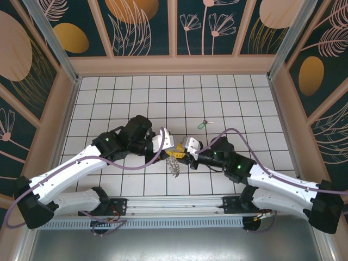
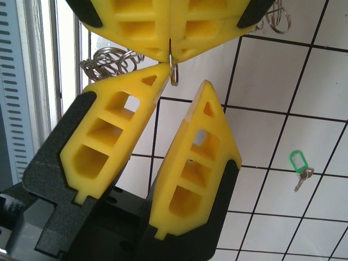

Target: Put the keys on the keyring

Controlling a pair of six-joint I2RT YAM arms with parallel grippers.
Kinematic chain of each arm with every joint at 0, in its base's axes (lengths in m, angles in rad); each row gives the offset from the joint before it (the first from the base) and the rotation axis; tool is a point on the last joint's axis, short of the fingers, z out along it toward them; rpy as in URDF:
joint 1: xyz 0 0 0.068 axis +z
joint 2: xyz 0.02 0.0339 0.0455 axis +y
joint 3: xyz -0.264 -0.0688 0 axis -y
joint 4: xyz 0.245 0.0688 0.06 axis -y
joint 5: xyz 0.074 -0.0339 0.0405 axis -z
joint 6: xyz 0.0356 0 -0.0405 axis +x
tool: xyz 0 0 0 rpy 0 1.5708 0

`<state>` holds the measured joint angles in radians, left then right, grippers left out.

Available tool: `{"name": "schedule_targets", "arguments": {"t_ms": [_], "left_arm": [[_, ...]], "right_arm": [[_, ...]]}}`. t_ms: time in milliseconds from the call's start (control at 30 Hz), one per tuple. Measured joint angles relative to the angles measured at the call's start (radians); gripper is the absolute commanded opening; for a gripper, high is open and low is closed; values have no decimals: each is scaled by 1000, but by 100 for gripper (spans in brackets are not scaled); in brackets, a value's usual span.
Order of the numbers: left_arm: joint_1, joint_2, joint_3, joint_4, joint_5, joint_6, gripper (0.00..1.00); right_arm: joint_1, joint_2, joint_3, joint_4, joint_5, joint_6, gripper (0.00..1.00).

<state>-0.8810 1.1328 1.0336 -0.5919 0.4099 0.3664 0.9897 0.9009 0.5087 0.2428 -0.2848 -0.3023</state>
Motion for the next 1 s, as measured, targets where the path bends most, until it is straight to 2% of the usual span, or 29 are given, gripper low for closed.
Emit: {"name": "schedule_targets", "arguments": {"t_ms": [100,233,367,500,567,767,1000], "left_arm": [[0,0,0,-5,0,0,0],[0,2,0,-8,-3,0,0],[0,2,0,-10,-5,-2,1],[0,-21,-20,43,-10,-34,30],[1,-76,-68,117,-11,-65,35],[1,-267,-224,337,14,-155,37],[1,-268,-287,531,80,-242,37]], "right_arm": [[0,3,0,0,-9,-7,15],[2,3,0,-3,-27,-11,0],[2,2,0,-7,-31,-18,0],[-1,-31,-5,-4,-37,-10,0],[-13,-63,-20,16,-61,6,0],[-124,-136,-101,188,-191,137,0],[-184,-146,-211,467,-325,330,0]]}}
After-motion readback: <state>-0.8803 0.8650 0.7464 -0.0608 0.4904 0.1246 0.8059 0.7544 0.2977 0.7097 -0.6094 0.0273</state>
